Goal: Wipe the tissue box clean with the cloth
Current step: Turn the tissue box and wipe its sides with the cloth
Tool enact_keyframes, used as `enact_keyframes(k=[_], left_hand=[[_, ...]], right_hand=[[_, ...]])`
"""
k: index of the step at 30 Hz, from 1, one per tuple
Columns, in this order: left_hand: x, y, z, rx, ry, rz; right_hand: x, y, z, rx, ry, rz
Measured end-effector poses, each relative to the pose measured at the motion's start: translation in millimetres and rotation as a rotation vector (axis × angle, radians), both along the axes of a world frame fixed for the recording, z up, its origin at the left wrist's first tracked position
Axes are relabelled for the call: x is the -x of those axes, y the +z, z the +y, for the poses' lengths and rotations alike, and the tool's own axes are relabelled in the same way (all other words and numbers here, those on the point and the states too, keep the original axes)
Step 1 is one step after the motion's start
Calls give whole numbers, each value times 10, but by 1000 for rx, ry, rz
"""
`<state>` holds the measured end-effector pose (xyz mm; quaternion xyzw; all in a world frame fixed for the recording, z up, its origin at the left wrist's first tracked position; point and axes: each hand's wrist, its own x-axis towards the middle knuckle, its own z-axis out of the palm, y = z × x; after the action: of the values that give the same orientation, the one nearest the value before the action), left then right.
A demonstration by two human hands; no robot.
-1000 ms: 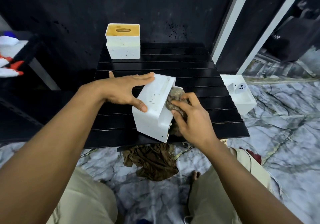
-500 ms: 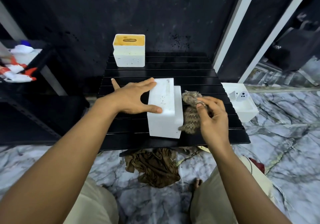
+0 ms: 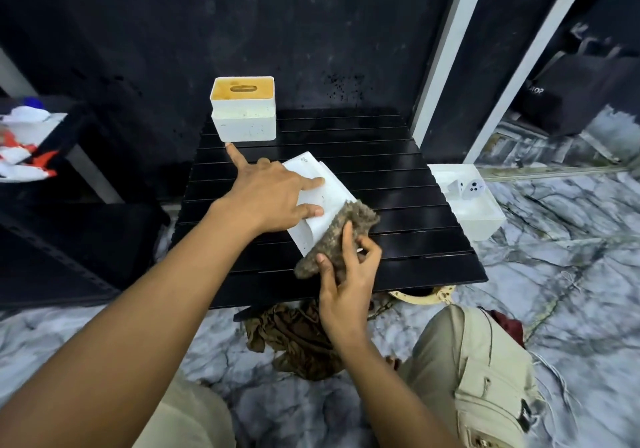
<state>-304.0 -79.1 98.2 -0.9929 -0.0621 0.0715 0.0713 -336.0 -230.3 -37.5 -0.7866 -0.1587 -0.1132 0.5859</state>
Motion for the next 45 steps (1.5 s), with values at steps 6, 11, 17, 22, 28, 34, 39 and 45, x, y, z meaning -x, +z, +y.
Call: enact_keyframes(k=[6,11,17,22,28,34,39,45], left_hand=[[7,23,-48,5,35,-18],[14,23,-100,11,76,-1],[32,27,-99,7,54,4],[17,87,-65,46,68,9],[42,60,-66,51,60,15],[80,37,-44,72,51,2],[89,50,7,-11,56,33],[-113,55,-58,-124,-309,94]], right_hand=[[-111,-10,20,-154,-120,380],[-148,275,131,-223,-114,155],[-274,243,32,-128,-172,216],[-373,453,-47,215,2,-158],[-496,377,-256,210,-76,-164],[-520,361,-428,453,152,-428],[-826,344,-639,116,-107,119],[-836,121,-583,361,51,205]])
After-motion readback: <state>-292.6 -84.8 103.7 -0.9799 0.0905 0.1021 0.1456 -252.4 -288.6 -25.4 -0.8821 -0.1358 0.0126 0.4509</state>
